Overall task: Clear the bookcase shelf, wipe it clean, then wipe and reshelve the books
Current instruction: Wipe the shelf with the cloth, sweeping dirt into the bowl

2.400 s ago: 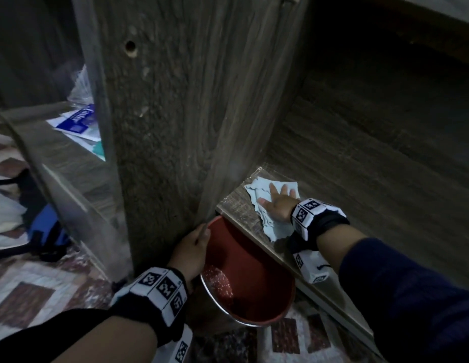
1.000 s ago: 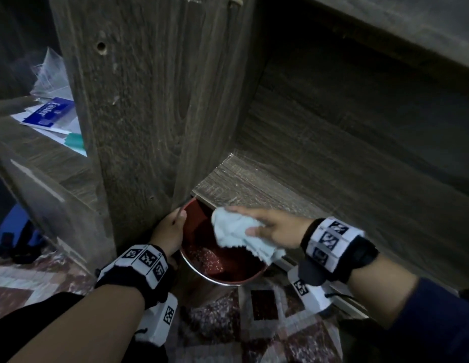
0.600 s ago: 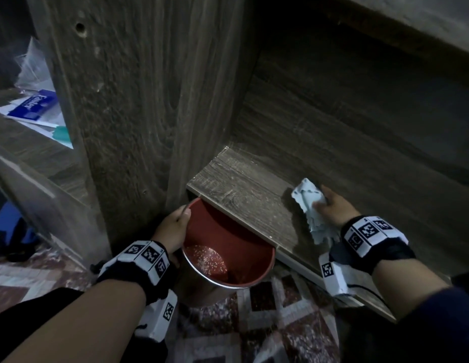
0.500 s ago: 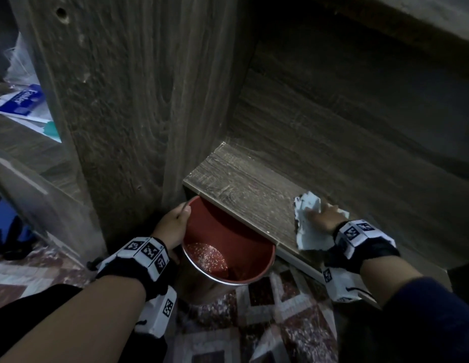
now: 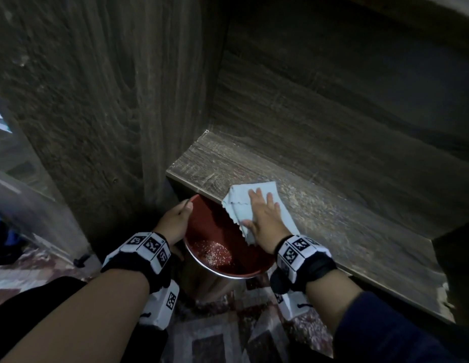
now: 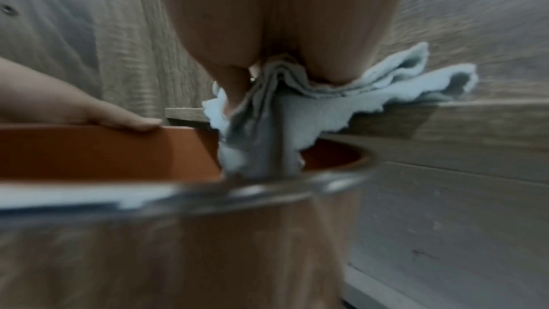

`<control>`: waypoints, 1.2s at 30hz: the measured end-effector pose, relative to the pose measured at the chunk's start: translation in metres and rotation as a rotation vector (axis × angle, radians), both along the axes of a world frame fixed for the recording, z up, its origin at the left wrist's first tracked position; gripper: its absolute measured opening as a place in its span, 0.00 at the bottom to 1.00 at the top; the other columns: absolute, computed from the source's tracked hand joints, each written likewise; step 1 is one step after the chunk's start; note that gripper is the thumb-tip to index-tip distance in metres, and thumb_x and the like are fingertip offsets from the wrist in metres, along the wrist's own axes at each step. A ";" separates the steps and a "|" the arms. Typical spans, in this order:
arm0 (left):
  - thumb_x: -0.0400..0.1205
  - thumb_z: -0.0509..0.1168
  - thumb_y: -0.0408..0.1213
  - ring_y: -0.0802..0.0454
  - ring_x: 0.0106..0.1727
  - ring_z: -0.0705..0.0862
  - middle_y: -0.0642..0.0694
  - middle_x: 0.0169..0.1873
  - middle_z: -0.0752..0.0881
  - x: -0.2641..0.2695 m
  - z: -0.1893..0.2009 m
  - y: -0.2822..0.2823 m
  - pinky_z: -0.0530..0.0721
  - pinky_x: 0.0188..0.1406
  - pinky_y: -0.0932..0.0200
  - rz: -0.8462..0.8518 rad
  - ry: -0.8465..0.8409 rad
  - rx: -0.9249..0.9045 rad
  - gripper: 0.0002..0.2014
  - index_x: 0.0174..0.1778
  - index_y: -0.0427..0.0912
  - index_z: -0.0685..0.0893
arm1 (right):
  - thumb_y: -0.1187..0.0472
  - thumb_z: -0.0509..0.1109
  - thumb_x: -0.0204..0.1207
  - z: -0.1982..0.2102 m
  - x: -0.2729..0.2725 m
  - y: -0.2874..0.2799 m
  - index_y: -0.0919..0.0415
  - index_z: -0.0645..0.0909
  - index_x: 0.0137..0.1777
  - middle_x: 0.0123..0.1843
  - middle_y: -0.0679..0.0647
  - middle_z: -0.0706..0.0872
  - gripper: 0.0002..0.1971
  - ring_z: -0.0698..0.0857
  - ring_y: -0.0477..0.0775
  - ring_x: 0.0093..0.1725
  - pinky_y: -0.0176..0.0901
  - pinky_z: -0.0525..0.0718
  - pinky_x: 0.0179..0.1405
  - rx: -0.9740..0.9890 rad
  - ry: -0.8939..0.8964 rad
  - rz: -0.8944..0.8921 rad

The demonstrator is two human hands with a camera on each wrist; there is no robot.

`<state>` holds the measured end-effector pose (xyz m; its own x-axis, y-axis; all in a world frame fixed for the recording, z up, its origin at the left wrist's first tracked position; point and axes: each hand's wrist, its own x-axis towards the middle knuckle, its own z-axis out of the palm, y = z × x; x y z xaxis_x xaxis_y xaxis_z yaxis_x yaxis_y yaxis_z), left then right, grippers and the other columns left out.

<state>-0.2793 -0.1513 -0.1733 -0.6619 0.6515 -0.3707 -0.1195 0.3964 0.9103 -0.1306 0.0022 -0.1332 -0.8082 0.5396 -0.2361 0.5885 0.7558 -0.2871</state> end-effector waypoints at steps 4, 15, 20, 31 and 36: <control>0.90 0.50 0.48 0.42 0.63 0.82 0.44 0.64 0.83 0.006 -0.001 0.006 0.80 0.65 0.37 -0.011 0.007 0.024 0.18 0.73 0.58 0.76 | 0.74 0.59 0.82 -0.001 0.000 -0.011 0.56 0.46 0.86 0.87 0.55 0.41 0.37 0.36 0.58 0.85 0.49 0.34 0.82 -0.040 0.075 0.073; 0.90 0.51 0.48 0.44 0.63 0.82 0.47 0.63 0.84 0.017 -0.025 0.022 0.78 0.68 0.38 -0.081 -0.036 0.079 0.14 0.67 0.62 0.78 | 0.65 0.59 0.86 0.079 0.076 0.004 0.43 0.60 0.81 0.84 0.47 0.61 0.27 0.58 0.45 0.83 0.40 0.57 0.81 -0.428 0.255 -0.014; 0.90 0.53 0.44 0.44 0.68 0.81 0.43 0.65 0.84 0.026 -0.043 0.042 0.71 0.76 0.40 -0.171 0.009 0.069 0.14 0.67 0.55 0.80 | 0.66 0.62 0.84 0.085 0.172 0.050 0.37 0.62 0.74 0.83 0.53 0.65 0.26 0.61 0.50 0.83 0.44 0.56 0.82 -0.217 0.380 -0.336; 0.87 0.55 0.51 0.47 0.77 0.70 0.45 0.75 0.75 0.075 -0.042 0.075 0.62 0.81 0.52 -0.307 0.141 -0.029 0.25 0.77 0.42 0.74 | 0.61 0.59 0.84 0.046 0.266 0.127 0.51 0.61 0.82 0.79 0.68 0.64 0.27 0.72 0.69 0.72 0.50 0.70 0.69 0.080 0.159 -0.882; 0.88 0.57 0.44 0.51 0.72 0.76 0.51 0.66 0.80 0.085 -0.045 0.070 0.67 0.78 0.54 -0.348 0.110 -0.008 0.18 0.74 0.48 0.78 | 0.41 0.48 0.86 0.009 0.271 0.138 0.60 0.42 0.86 0.86 0.66 0.41 0.36 0.42 0.63 0.85 0.57 0.49 0.81 0.026 -0.169 -0.838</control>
